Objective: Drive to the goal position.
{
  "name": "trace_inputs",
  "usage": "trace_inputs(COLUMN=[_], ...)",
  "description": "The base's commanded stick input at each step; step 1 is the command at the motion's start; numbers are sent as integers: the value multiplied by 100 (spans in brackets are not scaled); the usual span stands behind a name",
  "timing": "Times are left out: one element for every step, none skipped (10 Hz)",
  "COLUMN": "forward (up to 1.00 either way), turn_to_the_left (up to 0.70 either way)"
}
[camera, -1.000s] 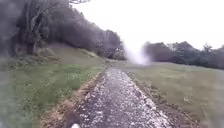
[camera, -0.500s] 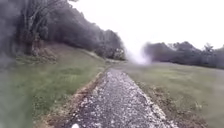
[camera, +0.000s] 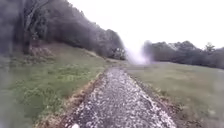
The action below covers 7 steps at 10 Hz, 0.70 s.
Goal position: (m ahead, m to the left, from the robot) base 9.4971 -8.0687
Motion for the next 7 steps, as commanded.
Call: trace_inputs(forward=[50, 50, 50, 50, 50, 50, 50], turn_to_the_left=[0, 0, 0, 0, 0, 0, 0])
